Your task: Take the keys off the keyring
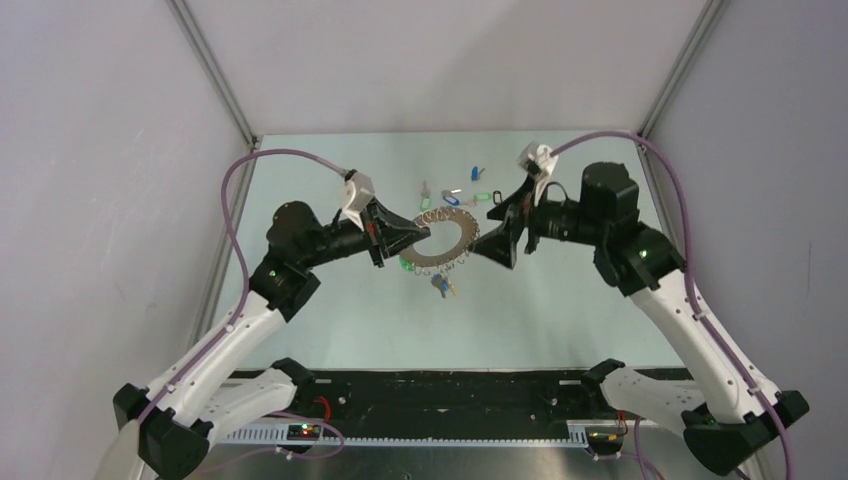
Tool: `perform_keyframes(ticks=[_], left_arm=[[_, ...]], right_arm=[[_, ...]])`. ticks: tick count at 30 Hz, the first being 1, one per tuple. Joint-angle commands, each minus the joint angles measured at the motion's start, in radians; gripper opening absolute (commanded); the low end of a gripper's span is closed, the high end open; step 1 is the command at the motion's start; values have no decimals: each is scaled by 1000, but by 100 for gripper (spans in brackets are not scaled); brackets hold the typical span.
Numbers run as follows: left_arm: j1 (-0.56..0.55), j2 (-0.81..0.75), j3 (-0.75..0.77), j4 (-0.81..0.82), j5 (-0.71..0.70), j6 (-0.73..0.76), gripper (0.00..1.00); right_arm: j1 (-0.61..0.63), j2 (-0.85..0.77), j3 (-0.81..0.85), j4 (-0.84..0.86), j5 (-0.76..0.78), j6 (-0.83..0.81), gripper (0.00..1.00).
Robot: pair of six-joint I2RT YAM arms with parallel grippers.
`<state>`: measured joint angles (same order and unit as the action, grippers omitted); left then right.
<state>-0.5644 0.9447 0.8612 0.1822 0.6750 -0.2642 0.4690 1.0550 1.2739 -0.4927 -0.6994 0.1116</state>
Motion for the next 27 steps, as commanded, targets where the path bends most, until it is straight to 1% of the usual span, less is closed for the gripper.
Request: perform_keyframes(ticks=[1,6,11,13,15,16,17,18,19,20,21,22,23,24,25,27], left_arm=[[16,-27,55,-2,102,-15,0],[23,-25,97,-4,139,-20,0],[23,-27,125,-4,159,-11,0],[23,-26,136,-4,167,-10,0],[23,-24,149,-2,170,-8,0],[23,-23,152,-1,168,-8,0],[22,-23,154,0,162,-6,0],[23,-25,155,0,154,-5,0],[23,-25,154,0,124,-6,5],[26,-34,147,0,102,-6,36],[27,-43,138,0,40,-14,52],[33,-67,113,0,7,-19,78],[37,-82,100,0,-50,-12,86],[47,-116,67,0,-71,-1,94],[52,-134,48,-1,-99,26,95],[70,-183,-22,-1,-111,71,98]], right_arm=[[91,-66,-82,194,101,-170,98],[100,-31,-94,276,35,-168,82],[103,16,-94,344,-5,-117,80],[105,43,-94,368,-30,-93,75],[111,54,-94,395,-73,-81,62],[114,57,-94,399,-85,-80,43],[117,60,-94,407,-101,-79,21],[118,58,-94,409,-106,-78,11],[118,54,-93,403,-99,-76,1],[117,49,-94,397,-89,-79,0],[116,38,-94,376,-36,-80,0],[116,32,-92,362,7,-79,0],[114,21,-88,332,84,-79,0],[109,16,-80,318,106,-82,0],[99,5,-78,297,121,-83,0],[77,-8,-67,270,118,-81,0]])
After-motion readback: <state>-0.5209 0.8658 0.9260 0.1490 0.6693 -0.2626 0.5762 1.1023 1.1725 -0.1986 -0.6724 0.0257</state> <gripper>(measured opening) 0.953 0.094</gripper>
